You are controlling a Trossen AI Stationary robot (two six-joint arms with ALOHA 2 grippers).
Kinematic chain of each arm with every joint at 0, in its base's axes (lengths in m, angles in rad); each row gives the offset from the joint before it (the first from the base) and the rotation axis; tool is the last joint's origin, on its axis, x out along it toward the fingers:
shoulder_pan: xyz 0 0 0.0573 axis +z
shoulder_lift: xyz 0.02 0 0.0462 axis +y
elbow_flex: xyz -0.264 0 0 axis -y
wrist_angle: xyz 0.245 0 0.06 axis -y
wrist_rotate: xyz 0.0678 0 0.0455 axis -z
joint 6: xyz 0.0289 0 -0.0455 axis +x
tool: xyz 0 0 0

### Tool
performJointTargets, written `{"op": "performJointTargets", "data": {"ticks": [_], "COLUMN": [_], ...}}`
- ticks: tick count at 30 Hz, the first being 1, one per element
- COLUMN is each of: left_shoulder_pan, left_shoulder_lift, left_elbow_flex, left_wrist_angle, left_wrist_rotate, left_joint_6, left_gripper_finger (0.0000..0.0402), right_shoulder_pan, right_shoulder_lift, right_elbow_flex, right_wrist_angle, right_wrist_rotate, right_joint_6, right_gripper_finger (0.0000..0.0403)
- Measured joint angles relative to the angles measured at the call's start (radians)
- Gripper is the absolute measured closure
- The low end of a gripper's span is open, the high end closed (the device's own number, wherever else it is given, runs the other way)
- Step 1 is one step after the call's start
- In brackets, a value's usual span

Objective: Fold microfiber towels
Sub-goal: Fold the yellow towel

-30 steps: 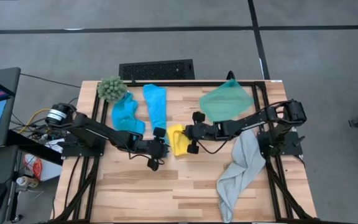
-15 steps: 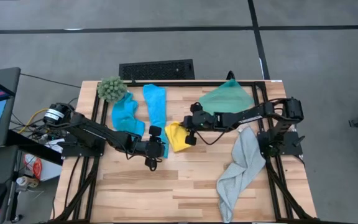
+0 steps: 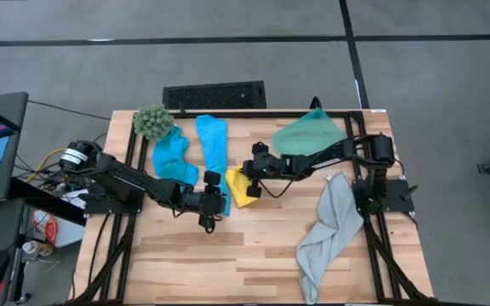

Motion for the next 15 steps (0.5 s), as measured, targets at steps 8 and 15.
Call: {"op": "performJointTargets", "data": {"ticks": [8, 15], "left_shoulder_pan": [0.000, 0.000], "left_shoulder_lift": [0.000, 0.000], "left_elbow_flex": [0.000, 0.000], "left_wrist_angle": [0.001, 0.001], "left_wrist_rotate": [-0.001, -0.009], "left_joint_6": [0.015, 0.027], "left_gripper_finger": [0.0300, 0.0300], "right_shoulder_pan": [-0.027, -0.030], "right_shoulder_lift": [0.060, 0.074], "right_elbow_flex": [0.015, 0.013], "right_wrist_angle": [0.021, 0.026], "right_wrist_rotate": [-0.028, -0.031], "right_joint_6": [0.009, 0.000], "right_gripper_finger": [0.0372, 0.0362]}}
